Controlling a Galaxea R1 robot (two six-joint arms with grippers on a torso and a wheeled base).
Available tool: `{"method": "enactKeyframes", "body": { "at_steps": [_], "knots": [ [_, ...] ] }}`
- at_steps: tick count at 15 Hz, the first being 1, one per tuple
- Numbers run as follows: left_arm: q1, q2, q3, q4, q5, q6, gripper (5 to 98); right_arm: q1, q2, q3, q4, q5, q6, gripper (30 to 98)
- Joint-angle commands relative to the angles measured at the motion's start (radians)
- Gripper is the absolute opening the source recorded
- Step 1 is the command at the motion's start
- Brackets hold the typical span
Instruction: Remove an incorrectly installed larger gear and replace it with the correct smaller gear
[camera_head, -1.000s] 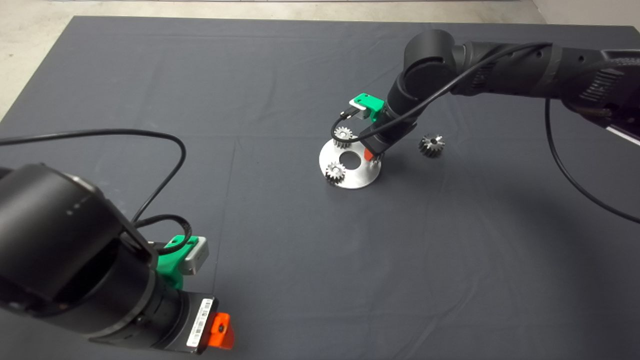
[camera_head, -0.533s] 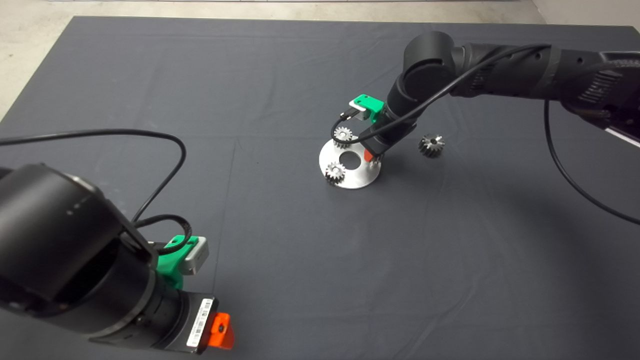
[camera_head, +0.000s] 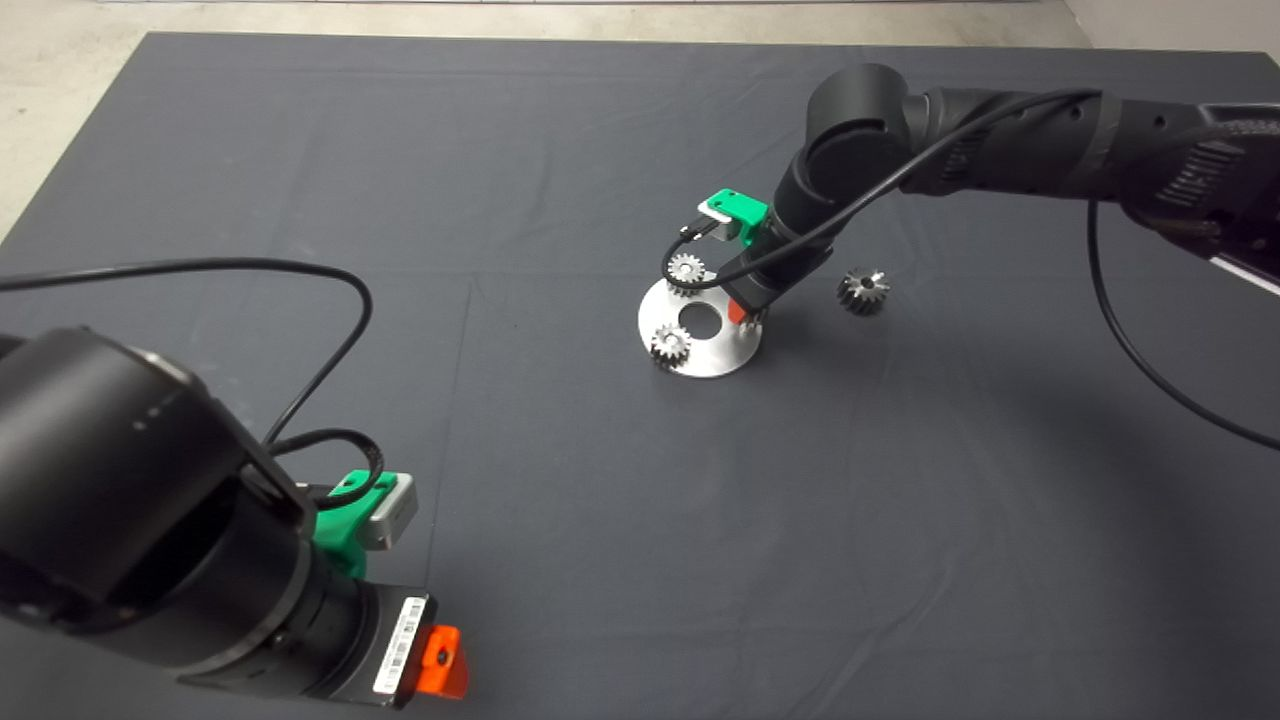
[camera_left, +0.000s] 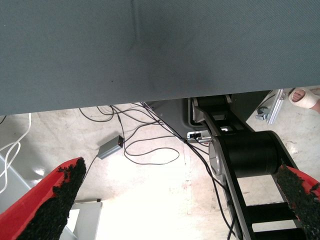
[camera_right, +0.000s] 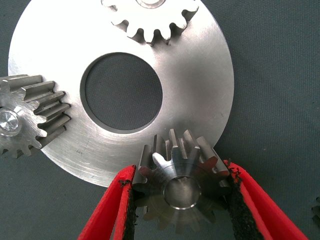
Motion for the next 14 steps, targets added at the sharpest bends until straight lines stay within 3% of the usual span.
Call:
{"method": "enactKeyframes", "body": {
  "at_steps": [1, 14],
  "knots": [
    [-0.006, -0.003, 0.017, -0.022, 0.014, -0.006, 98.2, 0.019, -0.020, 0.043, -0.031, -0.002, 0.000, 40.3],
    [-0.006, 0.000, 0.017, -0.022, 0.013, -0.008, 98.2, 0.023, -0.020, 0.049, -0.034, 0.000, 0.000, 40.6]
  ]
}}
